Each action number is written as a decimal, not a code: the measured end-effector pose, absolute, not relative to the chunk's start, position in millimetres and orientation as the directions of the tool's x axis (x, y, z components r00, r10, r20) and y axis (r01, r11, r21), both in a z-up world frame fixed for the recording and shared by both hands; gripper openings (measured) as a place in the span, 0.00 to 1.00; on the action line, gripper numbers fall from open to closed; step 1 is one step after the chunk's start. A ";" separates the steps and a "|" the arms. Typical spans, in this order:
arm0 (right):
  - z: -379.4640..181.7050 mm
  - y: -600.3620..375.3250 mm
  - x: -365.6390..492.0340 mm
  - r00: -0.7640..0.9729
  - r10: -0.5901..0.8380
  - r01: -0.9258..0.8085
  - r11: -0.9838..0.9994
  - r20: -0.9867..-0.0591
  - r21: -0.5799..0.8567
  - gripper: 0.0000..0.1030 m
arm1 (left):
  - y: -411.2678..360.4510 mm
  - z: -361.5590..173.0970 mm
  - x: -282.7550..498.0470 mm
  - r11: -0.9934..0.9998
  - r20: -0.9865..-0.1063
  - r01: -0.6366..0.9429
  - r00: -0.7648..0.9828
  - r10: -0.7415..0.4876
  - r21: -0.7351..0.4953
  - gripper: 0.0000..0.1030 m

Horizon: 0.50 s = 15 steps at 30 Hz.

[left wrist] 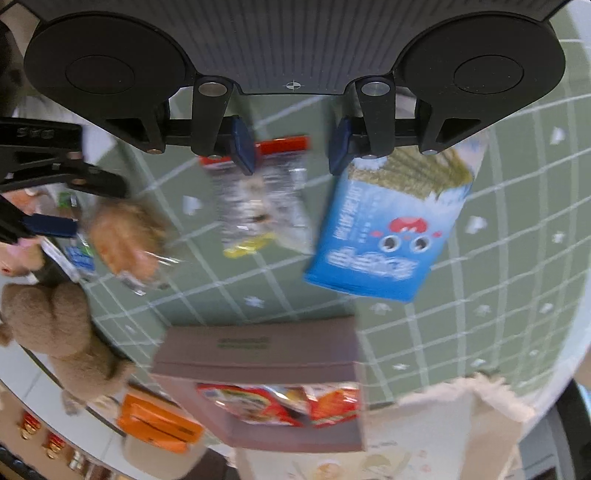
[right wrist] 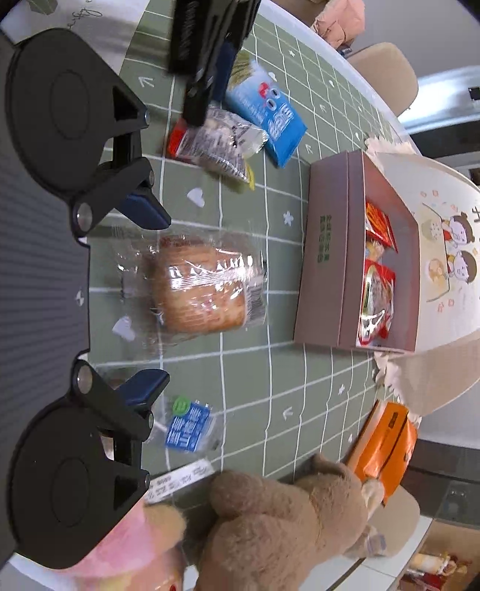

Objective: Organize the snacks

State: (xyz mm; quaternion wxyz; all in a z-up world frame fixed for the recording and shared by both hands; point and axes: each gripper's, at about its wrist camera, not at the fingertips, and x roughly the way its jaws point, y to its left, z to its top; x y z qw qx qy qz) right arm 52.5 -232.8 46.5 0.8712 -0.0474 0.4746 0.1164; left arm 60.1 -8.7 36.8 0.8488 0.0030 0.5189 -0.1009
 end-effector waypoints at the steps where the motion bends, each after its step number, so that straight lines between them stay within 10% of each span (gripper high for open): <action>1: 47.6 -233.7 51.0 0.528 0.153 -0.247 0.969 -0.836 0.022 0.81 | -0.9 39.9 60.1 0.980 -0.878 0.161 0.444 -0.181 -0.121 0.47; 15: 67.9 -249.9 38.2 0.615 0.076 -0.178 0.983 -0.785 -0.045 0.81 | -72.5 35.5 57.6 0.916 -0.845 0.396 0.511 -0.158 0.068 0.53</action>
